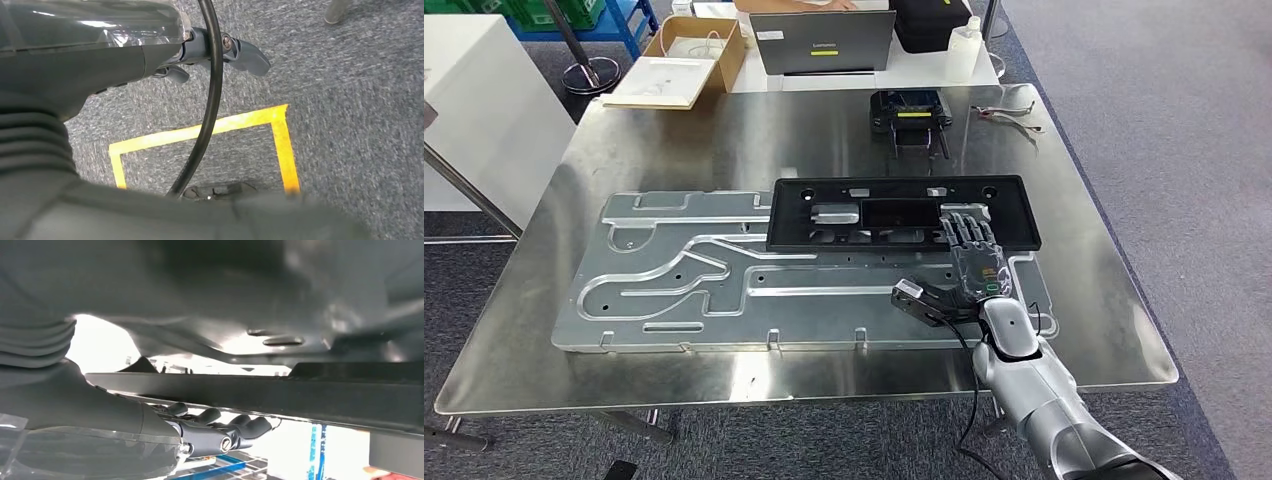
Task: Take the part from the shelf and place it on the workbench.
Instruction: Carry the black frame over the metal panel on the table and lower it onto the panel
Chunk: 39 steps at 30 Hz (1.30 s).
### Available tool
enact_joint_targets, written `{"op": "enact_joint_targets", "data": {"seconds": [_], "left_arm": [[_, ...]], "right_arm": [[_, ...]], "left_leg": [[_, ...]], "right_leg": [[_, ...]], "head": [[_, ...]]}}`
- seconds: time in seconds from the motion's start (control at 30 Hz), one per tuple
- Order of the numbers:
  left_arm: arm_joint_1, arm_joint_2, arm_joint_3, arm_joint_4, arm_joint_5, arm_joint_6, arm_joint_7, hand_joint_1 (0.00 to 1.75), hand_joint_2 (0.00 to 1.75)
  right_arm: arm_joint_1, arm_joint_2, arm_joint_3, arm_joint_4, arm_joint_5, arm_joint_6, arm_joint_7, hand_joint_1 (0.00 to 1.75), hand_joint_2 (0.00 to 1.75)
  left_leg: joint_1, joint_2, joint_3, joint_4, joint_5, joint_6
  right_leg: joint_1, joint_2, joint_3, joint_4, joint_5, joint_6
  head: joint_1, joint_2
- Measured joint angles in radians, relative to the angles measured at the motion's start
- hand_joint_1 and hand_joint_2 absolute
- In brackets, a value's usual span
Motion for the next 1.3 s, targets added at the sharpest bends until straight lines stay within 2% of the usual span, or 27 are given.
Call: {"op": "enact_joint_targets", "data": {"seconds": [0.07,0.1,0.2,0.23,0.3,0.37,0.4,0.43,0.47,0.5,0.57,0.63,0.7,0.73,0.77,0.8,0.87,0.9,0.93,0.97,1.03,1.1,1.13,1.17,1.23,1.27,1.3], "left_arm": [[-0.003,0.001,0.000,0.000,0.000,0.000,0.000,0.00,0.00],[-0.003,0.002,0.000,0.000,0.000,0.000,0.000,0.00,0.00],[-0.002,0.002,0.000,0.000,0.001,-0.001,0.000,0.00,0.00],[-0.003,0.001,0.000,0.000,0.001,-0.002,0.000,0.00,0.00],[-0.005,0.001,0.000,0.000,0.003,-0.005,0.000,0.00,0.00],[-0.005,0.001,0.000,0.000,0.006,-0.009,0.000,0.00,0.00],[-0.004,0.001,0.001,0.000,0.006,-0.010,0.000,0.00,0.00],[-0.004,0.001,0.001,0.000,0.007,-0.011,0.000,0.00,0.00],[-0.004,0.001,0.001,0.000,0.007,-0.013,0.000,0.00,0.00],[-0.004,0.001,0.001,0.000,0.008,-0.014,0.000,0.00,0.00],[-0.005,0.000,0.002,0.000,0.008,-0.015,0.000,0.00,0.00],[-0.005,-0.001,0.002,0.000,0.009,-0.015,0.000,0.00,0.00],[-0.005,-0.001,0.003,0.000,0.010,-0.015,0.000,0.00,0.00],[-0.004,-0.002,0.004,0.000,0.010,-0.015,0.001,0.00,0.00],[-0.002,-0.002,0.004,0.001,0.010,-0.015,0.001,0.00,0.00],[-0.002,-0.002,0.005,0.001,0.010,-0.015,0.001,0.00,0.00],[-0.002,-0.002,0.006,0.001,0.011,-0.015,0.001,0.00,0.00],[-0.003,-0.002,0.006,0.001,0.011,-0.015,0.001,0.00,0.00],[-0.003,-0.002,0.006,0.001,0.011,-0.015,0.001,0.00,0.00],[-0.003,-0.002,0.007,0.001,0.011,-0.015,0.001,0.00,0.00],[-0.005,-0.001,0.007,0.001,0.012,-0.015,0.001,0.00,0.00],[-0.008,-0.001,0.007,0.001,0.013,-0.015,0.001,0.00,0.00],[-0.009,-0.002,0.007,0.001,0.013,-0.015,0.002,0.00,0.00],[-0.009,-0.002,0.007,0.001,0.014,-0.015,0.002,0.00,0.00],[-0.008,-0.003,0.008,0.001,0.014,-0.015,0.003,0.00,0.00],[-0.008,-0.003,0.008,0.001,0.014,-0.015,0.004,0.00,0.00],[-0.009,-0.003,0.008,0.001,0.014,-0.015,0.004,0.00,0.00]], "right_arm": [[-0.001,0.000,0.000,-0.001,0.000,0.000,0.000,0.00,0.00],[-0.001,0.000,0.000,-0.001,0.000,0.000,0.000,0.00,0.00],[0.001,-0.001,0.000,-0.001,0.003,0.000,0.000,0.00,0.00],[0.002,-0.001,0.000,-0.001,0.004,0.000,0.000,0.00,0.00],[0.002,-0.002,0.000,-0.001,0.008,0.000,0.001,0.00,0.00],[0.005,-0.002,0.000,0.000,0.011,0.000,0.002,0.00,0.00],[0.007,-0.002,0.000,0.000,0.013,0.000,0.003,0.00,0.00],[0.009,-0.002,0.000,0.001,0.014,0.000,0.003,0.00,0.00],[0.011,-0.002,0.000,0.001,0.015,0.000,0.003,0.00,0.00],[0.011,-0.002,0.000,0.001,0.017,0.000,0.003,0.00,0.00],[0.005,-0.002,0.000,0.001,0.019,-0.002,0.005,0.00,0.00],[0.000,-0.002,0.000,0.000,0.022,-0.004,0.006,0.00,0.00],[-0.002,-0.002,0.000,0.001,0.027,-0.006,0.006,0.00,0.00],[-0.002,-0.002,0.000,0.002,0.030,-0.007,0.007,0.00,0.00],[-0.002,-0.002,0.000,0.002,0.034,-0.007,0.008,0.00,0.00],[-0.003,-0.001,0.000,0.002,0.037,-0.008,0.008,0.00,0.00],[-0.001,-0.001,0.000,0.003,0.043,-0.008,0.009,0.00,0.00],[0.000,-0.001,0.000,0.003,0.045,-0.008,0.009,0.00,0.00],[0.002,-0.001,0.000,0.003,0.048,-0.008,0.009,0.00,0.00],[0.004,-0.001,0.000,0.003,0.050,-0.008,0.009,0.00,0.00],[0.005,-0.001,0.000,0.003,0.053,-0.008,0.010,0.00,0.00],[0.005,-0.001,0.000,0.002,0.054,-0.010,0.010,0.00,0.00],[0.005,-0.001,0.000,0.002,0.055,-0.010,0.010,0.00,0.00],[0.005,-0.001,0.000,0.002,0.056,-0.011,0.010,0.00,0.00],[0.008,-0.001,0.000,0.002,0.057,-0.012,0.011,0.00,0.00],[0.010,-0.001,0.000,0.003,0.057,-0.012,0.011,0.00,0.00],[0.011,-0.001,0.000,0.003,0.058,-0.012,0.011,0.00,0.00]], "left_leg": [[-0.002,-0.003,0.067,-0.116,0.031,0.006],[-0.005,-0.004,0.076,-0.138,0.037,0.012],[-0.008,-0.004,0.064,-0.143,0.059,0.036],[-0.007,-0.002,0.058,-0.145,0.070,0.044],[-0.004,0.003,0.036,-0.149,0.095,0.059],[-0.005,0.003,0.007,-0.148,0.117,0.064],[-0.006,0.004,-0.008,-0.148,0.128,0.064],[-0.007,0.004,-0.023,-0.147,0.138,0.063],[-0.008,0.004,-0.036,-0.147,0.148,0.062],[-0.009,0.004,-0.048,-0.146,0.158,0.060],[-0.012,0.003,-0.065,-0.146,0.175,0.053],[-0.012,0.004,-0.071,-0.150,0.193,0.041],[-0.009,0.003,-0.072,-0.159,0.209,0.028],[-0.009,0.002,-0.077,-0.155,0.201,0.022],[-0.009,0.002,-0.085,-0.137,0.174,0.017],[-0.008,0.001,-0.096,-0.100,0.129,0.013],[-0.007,0.001,-0.122,0.020,0.028,0.005],[-0.007,0.001,-0.129,0.080,0.003,0.002],[-0.006,0.001,-0.126,0.119,0.004,-0.001],[-0.005,0.001,-0.109,0.129,0.026,-0.004],[-0.001,0.001,-0.026,0.045,0.068,-0.006],[-0.004,0.000,0.070,-0.091,0.048,0.002],[-0.006,-0.002,0.095,-0.133,0.030,0.009],[-0.010,-0.002,0.102,-0.150,0.025,0.017],[-0.009,0.001,0.089,-0.150,0.044,0.034],[-0.008,0.003,0.079,-0.152,0.057,0.044],[-0.005,0.006,0.067,-0.154,0.072,0.052]], "right_leg": [[0.001,0.001,-0.014,0.011,0.009,0.011],[0.002,0.001,-0.018,0.014,0.014,0.017],[0.000,0.004,-0.022,0.008,0.033,0.036],[-0.001,0.004,-0.028,0.015,0.020,0.041],[-0.004,0.005,-0.056,0.087,-0.062,0.049],[-0.005,0.004,-0.087,0.216,-0.159,0.055],[-0.005,0.004,-0.091,0.265,-0.180,0.057],[-0.005,0.004,-0.081,0.287,-0.180,0.057],[-0.004,0.004,-0.053,0.274,-0.162,0.054],[-0.003,0.004,-0.008,0.229,-0.140,0.049],[0.004,0.004,0.101,0.087,-0.131,0.033],[0.012,0.003,0.158,-0.001,-0.142,0.022],[0.013,0.001,0.155,-0.017,-0.126,0.014],[0.010,-0.001,0.151,-0.025,-0.114,0.008],[0.007,-0.003,0.143,-0.031,-0.100,0.000],[0.005,-0.004,0.132,-0.036,-0.086,-0.006],[0.006,-0.005,0.103,-0.035,-0.062,-0.013],[0.007,-0.005,0.086,-0.033,-0.050,-0.012],[0.007,-0.005,0.068,-0.030,-0.038,-0.010],[0.006,-0.005,0.049,-0.025,-0.027,-0.008],[0.005,-0.005,0.012,-0.010,-0.008,0.000],[0.006,-0.006,-0.013,0.008,0.006,0.012],[0.007,-0.006,-0.019,0.013,0.013,0.017],[0.008,-0.007,-0.021,0.013,0.021,0.023],[0.006,-0.004,-0.026,0.012,0.026,0.034],[0.004,-0.002,-0.034,0.027,0.002,0.039],[0.003,0.000,-0.047,0.060,-0.041,0.044]], "head": [[0.000,0.000],[0.000,0.000],[0.000,0.000],[0.000,0.000],[0.000,0.000],[0.000,0.000],[0.000,0.000],[0.000,0.000],[0.000,0.000],[0.000,0.000],[0.000,0.000],[0.000,0.000],[0.000,0.000],[0.000,0.000],[0.000,0.000],[-0.001,0.000],[-0.001,0.000],[-0.001,0.000],[-0.001,0.000],[-0.001,0.000],[-0.001,0.000],[-0.001,0.000],[0.000,0.000],[0.000,0.000],[0.000,0.000],[0.000,0.000],[0.000,0.000]]}}
